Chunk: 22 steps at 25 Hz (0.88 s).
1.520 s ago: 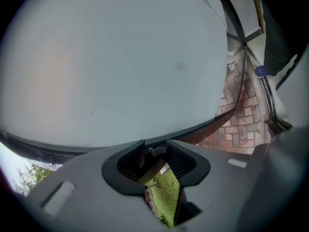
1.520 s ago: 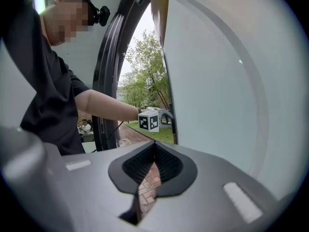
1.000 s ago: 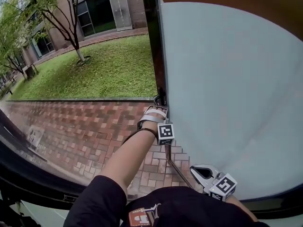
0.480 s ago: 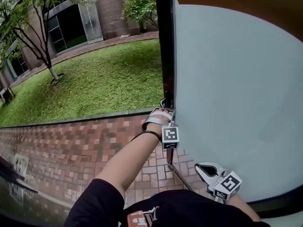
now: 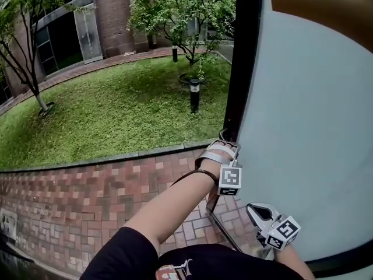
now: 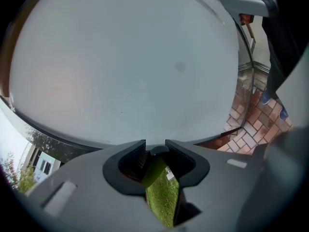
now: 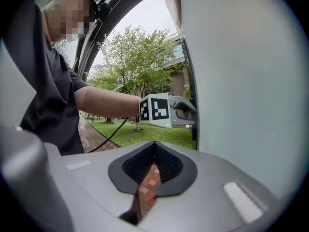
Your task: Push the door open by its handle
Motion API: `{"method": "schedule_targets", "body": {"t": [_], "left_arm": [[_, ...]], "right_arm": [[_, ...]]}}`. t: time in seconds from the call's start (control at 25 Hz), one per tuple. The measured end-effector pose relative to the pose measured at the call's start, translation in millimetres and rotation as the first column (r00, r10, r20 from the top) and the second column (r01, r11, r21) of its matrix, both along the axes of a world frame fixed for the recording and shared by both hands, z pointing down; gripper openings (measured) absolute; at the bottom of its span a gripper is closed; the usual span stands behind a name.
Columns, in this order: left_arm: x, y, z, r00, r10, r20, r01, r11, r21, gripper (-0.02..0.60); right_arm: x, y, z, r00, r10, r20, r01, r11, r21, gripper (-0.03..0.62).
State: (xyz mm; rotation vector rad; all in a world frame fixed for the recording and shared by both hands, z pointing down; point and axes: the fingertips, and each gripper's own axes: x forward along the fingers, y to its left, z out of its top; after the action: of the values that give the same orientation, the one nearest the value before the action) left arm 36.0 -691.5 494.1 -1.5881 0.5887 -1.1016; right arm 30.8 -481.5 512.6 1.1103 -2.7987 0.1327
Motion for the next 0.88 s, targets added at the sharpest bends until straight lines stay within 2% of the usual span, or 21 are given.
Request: {"method": "schedule_targets", "body": {"t": [0.2, 0.36, 0.48, 0.56, 0.68, 0.72, 0.88], "left_arm": [[32.3, -17.2, -6.1, 0.998, 0.04, 0.042, -0.042, 0.998, 0.048, 0.106], [59.6, -35.8, -2.2, 0.997, 0.071, 0.039, -0.072, 0.997, 0.022, 0.098], [81.2, -48.0, -3.8, 0.996, 0.088, 0.013, -0.088, 0.996, -0.012, 0.103], [92.2, -47.1, 4.7, 0.992, 0.115, -0.044, -0.119, 0.989, -0.086, 0.143], [95.7, -40.2, 8.8, 0.964, 0.181, -0.197, -0.222, 0.951, -0.213, 0.249], [91.9, -39.4, 4.1, 0.951, 0.197, -0.239, -0.251, 0.942, -0.223, 0.268], [51.3, -22.8, -4.9, 0.913, 0.221, -0.344, -0.312, 0.92, -0.236, 0.268]], "right_arm": [[7.7, -27.9, 1.3, 0.999, -0.042, -0.033, 0.043, 0.998, 0.039, 0.0], [21.0, -57.4, 3.8, 0.996, -0.086, -0.024, 0.088, 0.995, 0.051, 0.0], [41.4, -78.6, 15.3, 0.995, -0.1, -0.004, 0.1, 0.995, 0.027, 0.0], [49.8, -89.8, 29.0, 0.996, -0.085, 0.011, 0.086, 0.996, -0.001, 0.0], [45.3, -110.8, 35.7, 0.998, -0.059, 0.01, 0.059, 0.998, 0.007, 0.0], [41.1, -119.9, 33.1, 0.999, -0.049, 0.004, 0.048, 0.999, 0.017, 0.0], [28.3, -146.8, 28.7, 1.0, -0.002, -0.009, 0.002, 1.0, 0.029, 0.0]]}}
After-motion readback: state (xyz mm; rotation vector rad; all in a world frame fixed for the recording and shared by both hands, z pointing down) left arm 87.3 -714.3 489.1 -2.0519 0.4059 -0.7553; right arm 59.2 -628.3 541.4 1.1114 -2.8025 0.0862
